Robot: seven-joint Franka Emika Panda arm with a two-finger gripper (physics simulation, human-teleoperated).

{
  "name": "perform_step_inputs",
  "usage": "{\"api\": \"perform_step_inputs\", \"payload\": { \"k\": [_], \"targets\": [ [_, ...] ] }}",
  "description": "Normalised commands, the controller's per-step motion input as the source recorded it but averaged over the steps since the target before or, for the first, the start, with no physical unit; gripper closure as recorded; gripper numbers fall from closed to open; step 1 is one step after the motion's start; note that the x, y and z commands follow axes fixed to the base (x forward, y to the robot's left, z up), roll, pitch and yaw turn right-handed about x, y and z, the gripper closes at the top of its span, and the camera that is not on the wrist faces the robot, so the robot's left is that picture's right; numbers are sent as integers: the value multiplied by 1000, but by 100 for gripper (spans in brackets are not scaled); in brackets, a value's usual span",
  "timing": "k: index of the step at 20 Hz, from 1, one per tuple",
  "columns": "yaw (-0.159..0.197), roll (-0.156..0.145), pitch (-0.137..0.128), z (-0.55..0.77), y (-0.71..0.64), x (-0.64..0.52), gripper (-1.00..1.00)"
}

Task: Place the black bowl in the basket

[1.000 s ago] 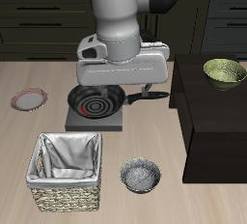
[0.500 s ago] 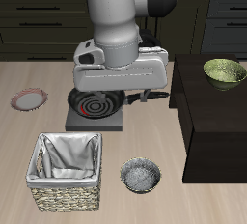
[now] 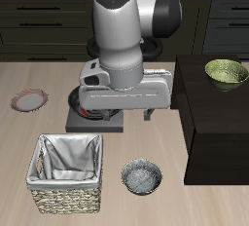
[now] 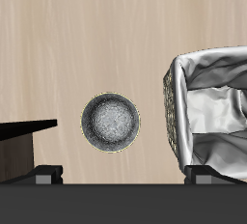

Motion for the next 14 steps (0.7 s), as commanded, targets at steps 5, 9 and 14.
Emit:
{"api": "perform_step_inputs", "payload": {
  "k": [5, 9, 14],
  "targets": [
    [-14, 2, 29, -241, 68, 71, -100],
    [-8, -18, 29, -210, 47, 48, -100],
    [18, 5, 10, -163, 69, 11, -100]
  ]
}}
